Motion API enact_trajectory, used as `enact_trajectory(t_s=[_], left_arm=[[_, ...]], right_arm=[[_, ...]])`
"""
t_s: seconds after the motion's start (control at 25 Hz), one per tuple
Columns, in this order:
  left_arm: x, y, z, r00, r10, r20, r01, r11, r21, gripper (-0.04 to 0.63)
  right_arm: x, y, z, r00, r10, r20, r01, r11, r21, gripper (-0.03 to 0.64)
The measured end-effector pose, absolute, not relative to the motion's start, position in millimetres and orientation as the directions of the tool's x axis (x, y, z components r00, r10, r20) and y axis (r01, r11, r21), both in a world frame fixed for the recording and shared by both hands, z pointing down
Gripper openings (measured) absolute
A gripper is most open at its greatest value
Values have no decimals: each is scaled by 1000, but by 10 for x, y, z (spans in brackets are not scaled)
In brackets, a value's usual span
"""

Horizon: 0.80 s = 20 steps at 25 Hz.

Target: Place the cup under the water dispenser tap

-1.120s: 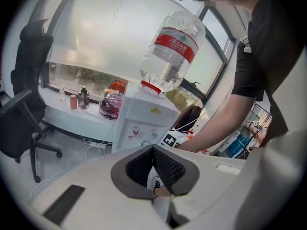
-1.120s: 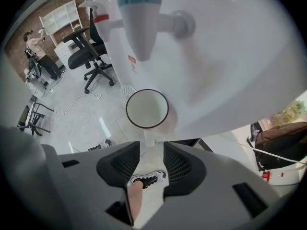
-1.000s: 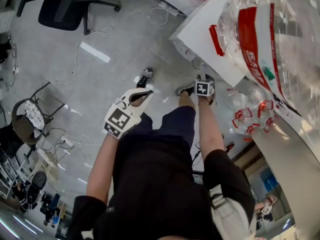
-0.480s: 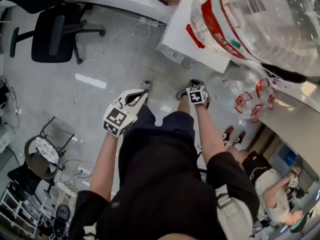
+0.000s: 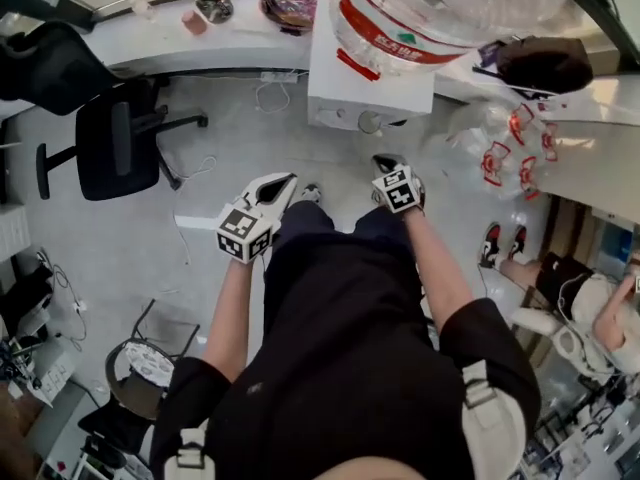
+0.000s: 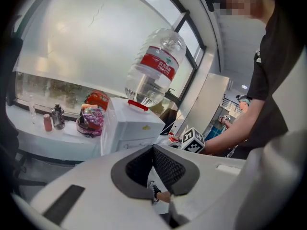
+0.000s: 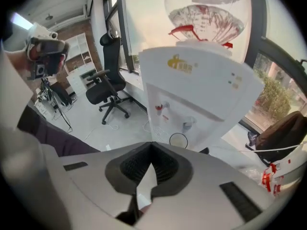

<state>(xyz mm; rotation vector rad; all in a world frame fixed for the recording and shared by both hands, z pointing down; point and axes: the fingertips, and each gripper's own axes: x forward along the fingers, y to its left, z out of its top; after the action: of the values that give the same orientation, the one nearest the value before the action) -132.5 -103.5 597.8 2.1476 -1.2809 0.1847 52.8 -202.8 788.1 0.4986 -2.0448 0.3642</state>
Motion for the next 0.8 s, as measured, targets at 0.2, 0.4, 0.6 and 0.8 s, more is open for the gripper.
enact_trajectory(t_s=[0.2, 0.4, 0.6, 0.8], left_arm=[[-1243, -1036, 5794, 573, -715, 400, -808, -411, 423, 0], [-1038, -1142, 5547, 636, -672, 379, -768, -508, 390, 0], [-818, -1227, 5410, 676, -634, 375, -737, -586, 338, 0], [-720, -1311, 5270, 693, -630, 350, -721, -605, 339, 0]], right_arm=[[388, -1873, 7240, -546, -269, 793, -504, 862, -56, -6], [478, -1823, 6728, -582, -365, 727, -548, 837, -18, -6], [571, -1785, 6353, -603, -453, 657, -623, 781, -34, -6], [566, -1758, 6123, -607, -507, 612, -661, 750, -34, -6]])
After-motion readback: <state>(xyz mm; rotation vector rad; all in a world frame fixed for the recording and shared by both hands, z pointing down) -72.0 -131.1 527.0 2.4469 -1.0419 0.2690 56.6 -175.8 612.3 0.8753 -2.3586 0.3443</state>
